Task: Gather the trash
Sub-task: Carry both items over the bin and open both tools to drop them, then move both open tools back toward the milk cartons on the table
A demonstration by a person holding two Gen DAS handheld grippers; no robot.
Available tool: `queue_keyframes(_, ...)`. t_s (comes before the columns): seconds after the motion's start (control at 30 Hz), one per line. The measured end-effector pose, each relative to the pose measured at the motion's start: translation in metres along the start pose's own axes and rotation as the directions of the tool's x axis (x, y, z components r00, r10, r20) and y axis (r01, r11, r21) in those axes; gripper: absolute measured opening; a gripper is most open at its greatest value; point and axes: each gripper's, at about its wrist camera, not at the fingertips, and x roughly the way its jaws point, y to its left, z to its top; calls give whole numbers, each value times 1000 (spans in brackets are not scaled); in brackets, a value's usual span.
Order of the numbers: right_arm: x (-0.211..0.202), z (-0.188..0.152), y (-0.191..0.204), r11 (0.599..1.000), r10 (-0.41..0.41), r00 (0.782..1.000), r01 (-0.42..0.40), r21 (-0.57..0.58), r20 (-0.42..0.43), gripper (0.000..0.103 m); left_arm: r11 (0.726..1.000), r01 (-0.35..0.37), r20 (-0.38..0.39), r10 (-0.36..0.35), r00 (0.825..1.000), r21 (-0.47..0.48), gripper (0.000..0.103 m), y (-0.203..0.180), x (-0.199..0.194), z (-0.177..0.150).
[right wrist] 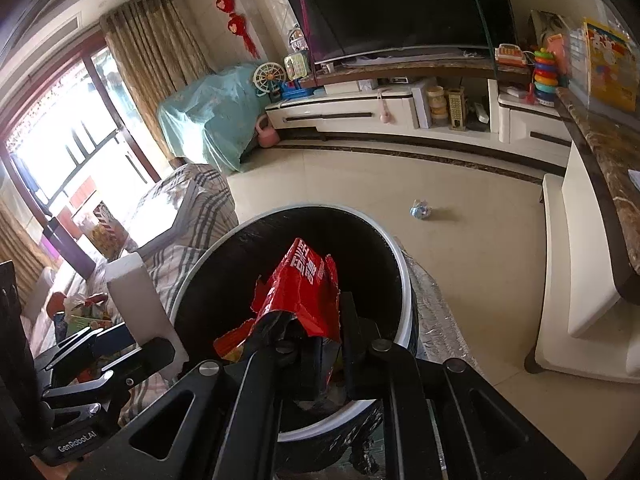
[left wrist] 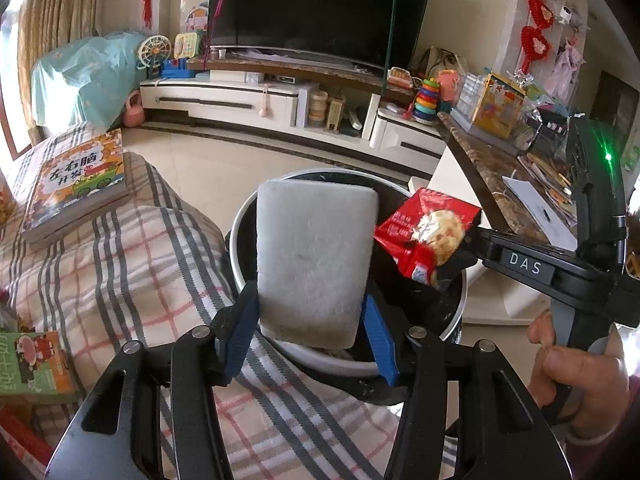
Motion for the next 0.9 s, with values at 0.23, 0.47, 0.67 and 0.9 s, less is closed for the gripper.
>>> queue_keyframes(0.23,-7,-1,4,1000,-8,1000,8,-9,3,38,1000,-12,8,13,1000,-23,65,6,-8,-8)
queue_keyframes(0.47,-21,-11,7,1000,4,1000,-4,2,20,49,995,-31,19,33,999,-95,69,23,-31,-38)
queue_keyframes(0.67,-37,-28,26,999,51,997,-52,10,61,75,987,-65,34,71,997,-147,70,36,-55,-68)
queue_keyframes(0.9,-41,-48,51,993,120,991,-120,-4,65,78,973,-102,45,114,992,-205,70,60,-84,-98)
